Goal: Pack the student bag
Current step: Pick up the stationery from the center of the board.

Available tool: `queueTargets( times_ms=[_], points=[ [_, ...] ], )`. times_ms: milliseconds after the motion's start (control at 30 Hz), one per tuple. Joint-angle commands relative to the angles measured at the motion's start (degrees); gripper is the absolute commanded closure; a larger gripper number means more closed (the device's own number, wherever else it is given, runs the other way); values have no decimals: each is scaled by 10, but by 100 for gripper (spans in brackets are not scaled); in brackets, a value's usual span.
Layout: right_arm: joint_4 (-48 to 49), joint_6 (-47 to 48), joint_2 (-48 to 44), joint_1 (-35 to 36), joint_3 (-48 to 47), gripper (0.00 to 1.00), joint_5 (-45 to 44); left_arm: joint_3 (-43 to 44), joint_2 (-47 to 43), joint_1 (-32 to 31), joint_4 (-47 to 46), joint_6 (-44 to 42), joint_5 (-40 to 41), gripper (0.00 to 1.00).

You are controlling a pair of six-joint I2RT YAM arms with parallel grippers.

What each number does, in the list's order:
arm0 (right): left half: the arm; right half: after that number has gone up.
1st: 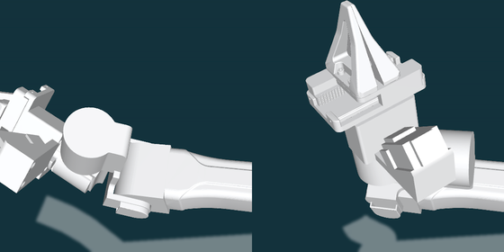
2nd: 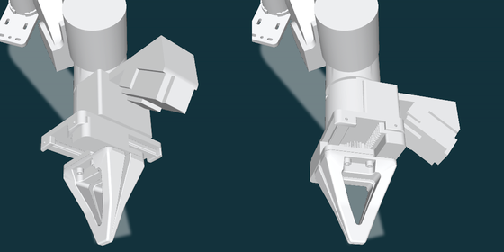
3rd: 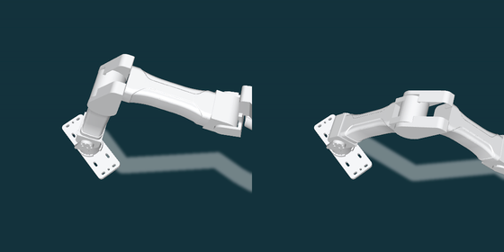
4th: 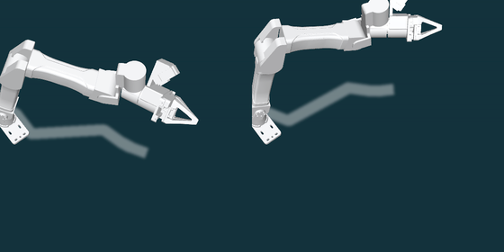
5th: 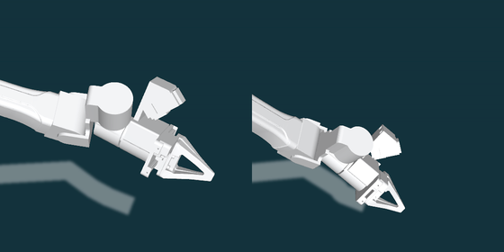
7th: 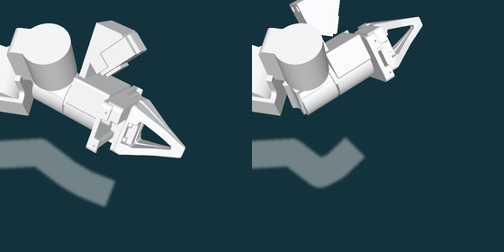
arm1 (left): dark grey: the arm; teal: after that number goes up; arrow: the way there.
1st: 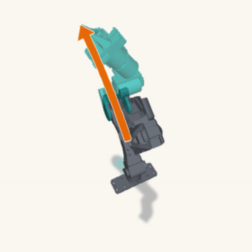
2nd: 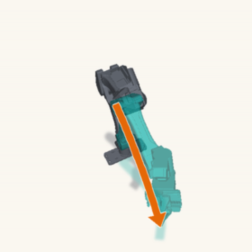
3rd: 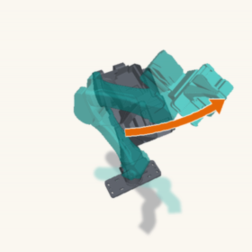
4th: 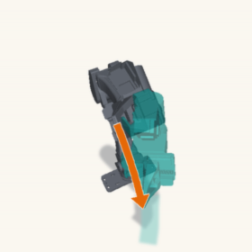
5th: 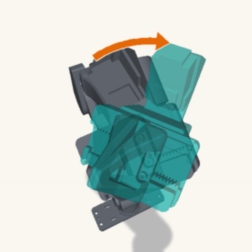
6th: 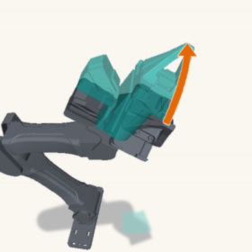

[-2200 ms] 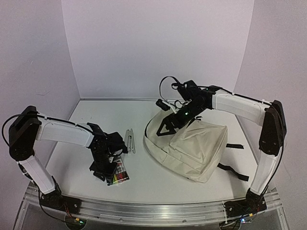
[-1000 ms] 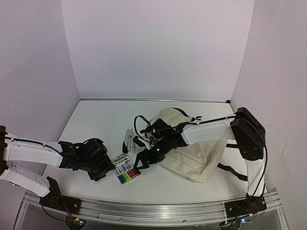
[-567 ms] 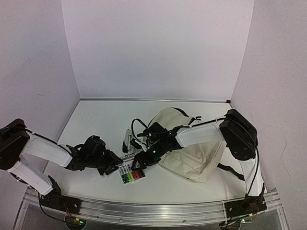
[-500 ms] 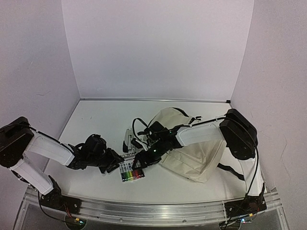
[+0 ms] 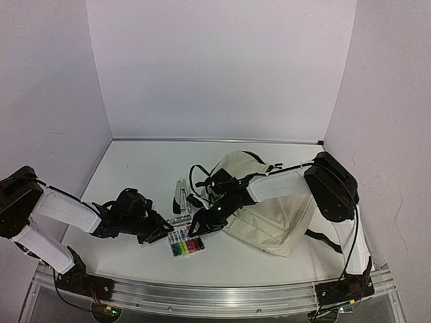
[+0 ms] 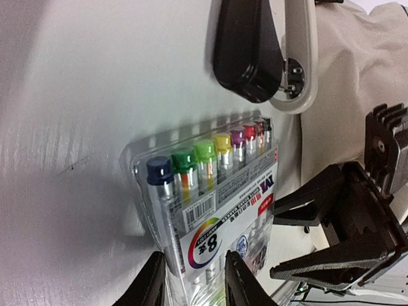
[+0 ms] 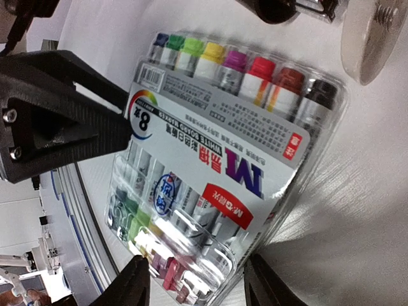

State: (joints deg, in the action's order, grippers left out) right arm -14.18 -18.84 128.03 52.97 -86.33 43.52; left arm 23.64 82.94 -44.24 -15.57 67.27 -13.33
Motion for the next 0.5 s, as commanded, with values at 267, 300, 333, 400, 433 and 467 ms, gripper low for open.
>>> queueTargets(
  times_ms=[267,300,333,400,433,467],
  points=[
    [54,5,33,22,1,51,-14,-3,-63,-40,-166,7,-97,58],
    [54,6,31,22,3,51,-10,-10,-72,-40,-173,11,-87,57],
    [54,6,30,23,3,50,-7,-17,-80,-40,-174,13,-81,56],
    [55,5,31,22,5,49,-1,-26,-94,-40,-174,14,-72,53],
    [55,5,32,22,5,48,1,-29,-98,-40,-174,17,-70,51],
    [55,4,32,23,5,48,4,-33,-100,-40,-174,20,-68,49]
  ],
)
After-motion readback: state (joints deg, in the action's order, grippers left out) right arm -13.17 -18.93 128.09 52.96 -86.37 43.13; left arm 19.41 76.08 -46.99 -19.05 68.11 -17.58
